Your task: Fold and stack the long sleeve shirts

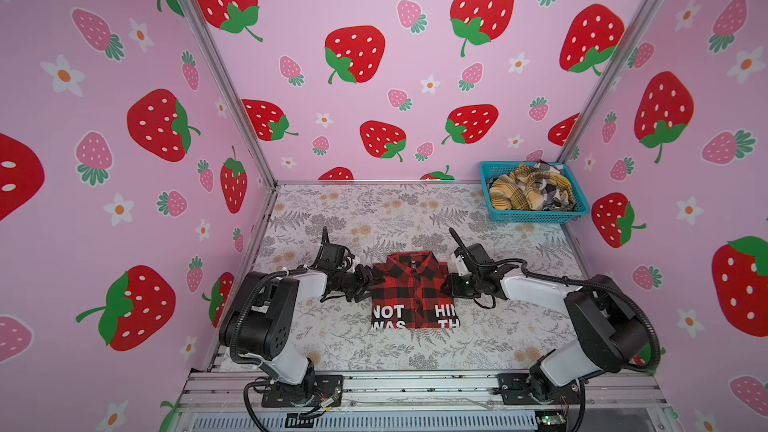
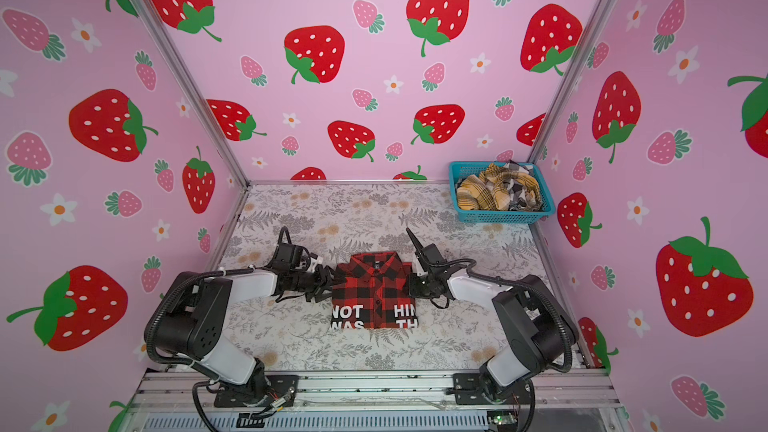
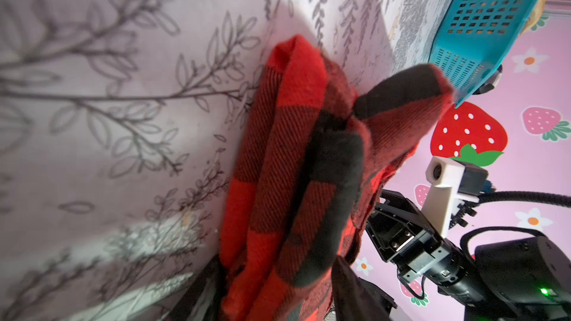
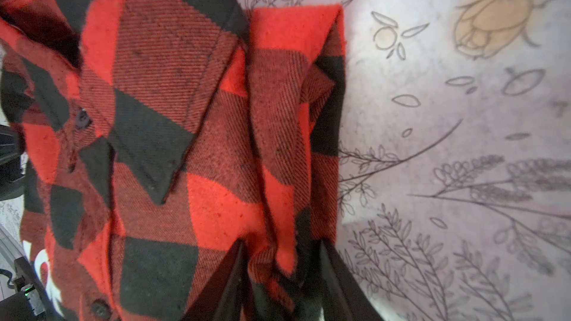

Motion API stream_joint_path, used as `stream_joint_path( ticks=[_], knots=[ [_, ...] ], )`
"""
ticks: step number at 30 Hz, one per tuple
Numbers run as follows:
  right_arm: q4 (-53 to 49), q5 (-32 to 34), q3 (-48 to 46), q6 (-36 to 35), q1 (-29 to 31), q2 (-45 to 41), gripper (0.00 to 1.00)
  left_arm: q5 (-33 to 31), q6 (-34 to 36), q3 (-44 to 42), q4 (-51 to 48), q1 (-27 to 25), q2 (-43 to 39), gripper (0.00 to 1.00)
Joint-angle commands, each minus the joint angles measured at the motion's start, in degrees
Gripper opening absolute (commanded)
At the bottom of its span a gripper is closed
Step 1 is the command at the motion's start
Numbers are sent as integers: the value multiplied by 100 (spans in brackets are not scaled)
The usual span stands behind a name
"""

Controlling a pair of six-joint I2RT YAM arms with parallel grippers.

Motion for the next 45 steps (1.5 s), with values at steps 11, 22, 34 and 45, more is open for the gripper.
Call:
stream_joint_path(
  ticks=[11,22,34,45],
  knots=[
    [-103,44,-121,59,-38,27,41,-932,35,-178,-1155,46,334,57],
    [-82,42,-148,66,-32,-7,42,-1102,300,-133,-1534,188,16,59],
    [-56,44,-174,61,-31,-16,42,-683,31,-100,-577,189,901,57],
    [-29,17,-142,50,-36,94,42,-718,-9,285,-692,142,1543,55]
  ],
)
